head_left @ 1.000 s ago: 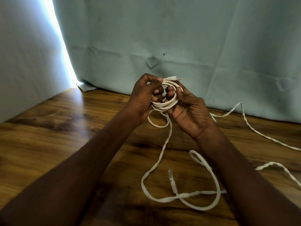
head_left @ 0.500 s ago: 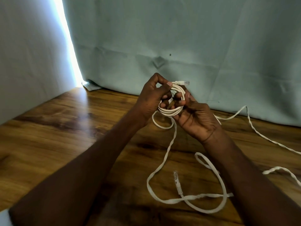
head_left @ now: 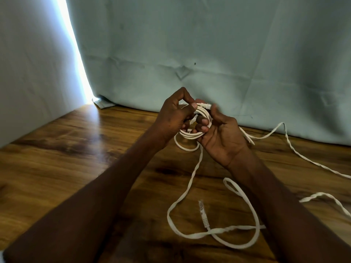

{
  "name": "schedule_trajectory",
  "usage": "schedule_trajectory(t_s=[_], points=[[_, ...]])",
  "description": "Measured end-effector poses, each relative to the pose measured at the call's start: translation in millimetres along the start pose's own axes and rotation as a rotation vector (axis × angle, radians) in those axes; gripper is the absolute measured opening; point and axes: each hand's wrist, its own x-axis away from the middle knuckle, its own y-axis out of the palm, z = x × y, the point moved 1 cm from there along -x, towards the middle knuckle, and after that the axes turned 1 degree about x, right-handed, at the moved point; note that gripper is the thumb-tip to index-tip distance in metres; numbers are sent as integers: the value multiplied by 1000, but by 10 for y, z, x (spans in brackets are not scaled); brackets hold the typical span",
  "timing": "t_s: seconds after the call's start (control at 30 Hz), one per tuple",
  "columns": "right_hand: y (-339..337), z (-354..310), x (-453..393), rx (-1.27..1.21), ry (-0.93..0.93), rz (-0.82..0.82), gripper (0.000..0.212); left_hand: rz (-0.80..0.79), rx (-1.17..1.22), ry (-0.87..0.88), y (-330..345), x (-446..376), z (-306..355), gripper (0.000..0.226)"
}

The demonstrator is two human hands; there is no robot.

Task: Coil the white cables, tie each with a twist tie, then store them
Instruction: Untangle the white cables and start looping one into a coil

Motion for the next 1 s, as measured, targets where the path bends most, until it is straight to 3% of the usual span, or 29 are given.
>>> schedule_trajectory(t_s=[0.1,0.2,0.27,0.4,0.5,0.63,0.77,0.9,1.0], points=[[12,19,0,-1,1,5,47,-4,-53,11,-12,-8,-2,9],[64,30,10,15,-42,107,39,-55,-38,-28,23,-15,-16,8],[113,13,33,-16,-66,147,32,-71,106,-138,55,-17,-47,7],[87,-27,35,29,-124,206,27,-206,517,-289,71,-10,-54,38],[-25,-45,-26,98,-148,238,21,-288,627,-315,55,3,-33,34],[-110,-68,-56,201,-168,214,31,-261,607,-262,74,-8,-53,18],[-51,-79,-11,79,-107,138,27,-234,553,-211,13,-21,-67,6],[-20,-58,25,63,-65,168,39,-257,466,-187,-5,-10,-36,9],[-7,-60,26,32,-77,162,33,-242,446,-159,5,-11,-49,9]])
